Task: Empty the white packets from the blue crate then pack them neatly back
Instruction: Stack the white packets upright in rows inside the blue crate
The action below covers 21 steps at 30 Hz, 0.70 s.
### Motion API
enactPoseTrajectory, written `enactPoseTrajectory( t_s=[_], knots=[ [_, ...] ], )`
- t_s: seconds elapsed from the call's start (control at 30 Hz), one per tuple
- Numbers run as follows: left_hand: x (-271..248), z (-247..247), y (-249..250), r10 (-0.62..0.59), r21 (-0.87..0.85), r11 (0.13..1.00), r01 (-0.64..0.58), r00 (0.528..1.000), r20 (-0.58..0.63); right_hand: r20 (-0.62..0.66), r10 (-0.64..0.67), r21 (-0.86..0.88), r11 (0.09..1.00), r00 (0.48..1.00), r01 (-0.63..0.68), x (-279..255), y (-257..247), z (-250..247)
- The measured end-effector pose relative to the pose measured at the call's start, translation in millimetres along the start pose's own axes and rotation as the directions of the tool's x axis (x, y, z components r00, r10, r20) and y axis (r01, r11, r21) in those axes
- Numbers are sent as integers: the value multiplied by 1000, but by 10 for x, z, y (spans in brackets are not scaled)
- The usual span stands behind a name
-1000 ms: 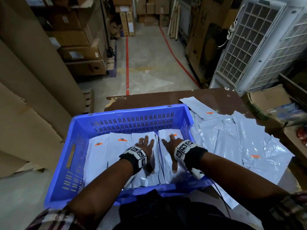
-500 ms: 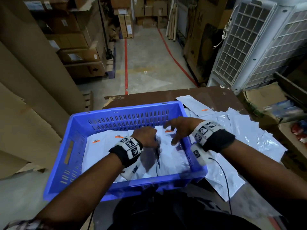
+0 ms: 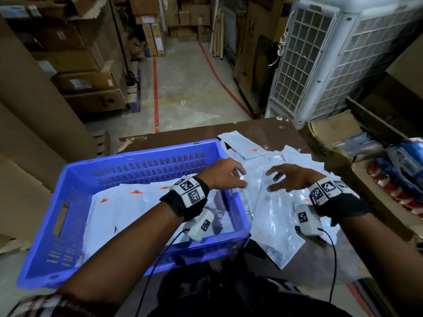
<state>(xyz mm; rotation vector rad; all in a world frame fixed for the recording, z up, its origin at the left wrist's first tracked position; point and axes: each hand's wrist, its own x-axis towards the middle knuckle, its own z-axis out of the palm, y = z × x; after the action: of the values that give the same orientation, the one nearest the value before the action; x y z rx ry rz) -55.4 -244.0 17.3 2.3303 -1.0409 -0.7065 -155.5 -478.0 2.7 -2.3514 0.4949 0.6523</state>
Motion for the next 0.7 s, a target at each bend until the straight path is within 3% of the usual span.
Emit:
enactPoseTrajectory(
  t_s=[0.13,0.27,0.5,0.7],
  knots=[
    [234,208,358,78,6,997,-79,997,26,-50,77,-7,997,996,-77,-28,495,109],
    [525,382,588,32,60,997,-38,994,102,-130,115,64,992,985,-107,-27,870,214],
    [1059,682,702,-188,267,954,132,963,194,-228,82,163,986,970,-45,89,1165,392],
    [1200,1028,774,-393,239,910,339,889,236,-228,76,288,957,971,-7,203,1236,465]
  ],
)
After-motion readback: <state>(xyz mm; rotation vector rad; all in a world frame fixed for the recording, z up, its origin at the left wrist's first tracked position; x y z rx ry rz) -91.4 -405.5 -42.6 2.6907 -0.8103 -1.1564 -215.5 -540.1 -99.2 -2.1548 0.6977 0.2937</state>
